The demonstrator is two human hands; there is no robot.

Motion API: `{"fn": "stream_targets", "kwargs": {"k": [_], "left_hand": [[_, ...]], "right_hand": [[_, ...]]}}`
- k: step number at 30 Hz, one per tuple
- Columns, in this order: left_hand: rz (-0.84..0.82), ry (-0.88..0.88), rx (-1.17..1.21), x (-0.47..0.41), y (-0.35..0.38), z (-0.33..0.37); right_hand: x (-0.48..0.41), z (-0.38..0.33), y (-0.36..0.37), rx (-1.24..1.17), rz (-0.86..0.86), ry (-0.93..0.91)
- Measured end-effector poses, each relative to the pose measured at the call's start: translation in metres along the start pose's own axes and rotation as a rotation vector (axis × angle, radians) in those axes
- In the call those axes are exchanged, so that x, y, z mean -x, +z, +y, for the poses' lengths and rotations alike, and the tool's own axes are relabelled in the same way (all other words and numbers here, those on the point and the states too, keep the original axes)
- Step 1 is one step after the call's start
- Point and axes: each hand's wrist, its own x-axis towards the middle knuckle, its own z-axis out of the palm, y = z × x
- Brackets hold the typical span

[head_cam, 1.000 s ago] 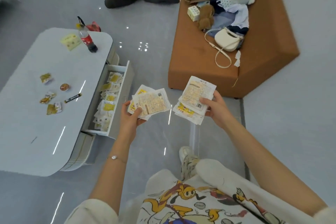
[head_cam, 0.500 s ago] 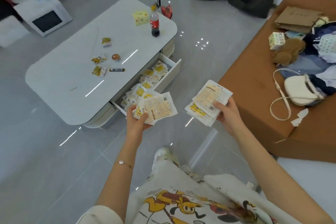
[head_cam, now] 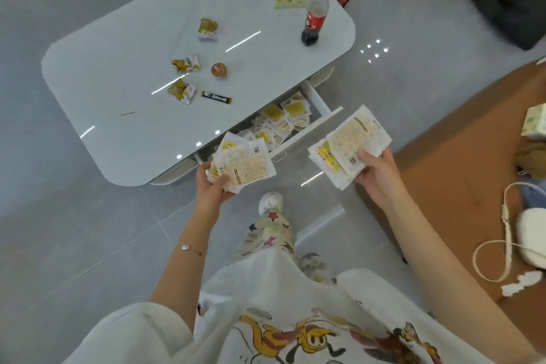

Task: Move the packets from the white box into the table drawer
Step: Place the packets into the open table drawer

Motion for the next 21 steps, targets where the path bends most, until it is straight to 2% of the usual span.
{"fn": "stream_targets", "kwargs": {"k": [6,14,21], "left_hand": [[0.085,-0.111,0.028,-0.109,0.01,-0.031],[0.293,-0.37,0.014,-0.285,0.006,-0.155],[0.409,-0.347,-0.036,-0.356,-0.005,-0.222]], "right_hand": [[-0.128,0.017,0.036,-0.033,0.01,0.117],[-0.365,0.153,0.063,0.221,0.049,0.39],[-0.491,0.227,0.067,0.301,-0.076,0.4]]}}
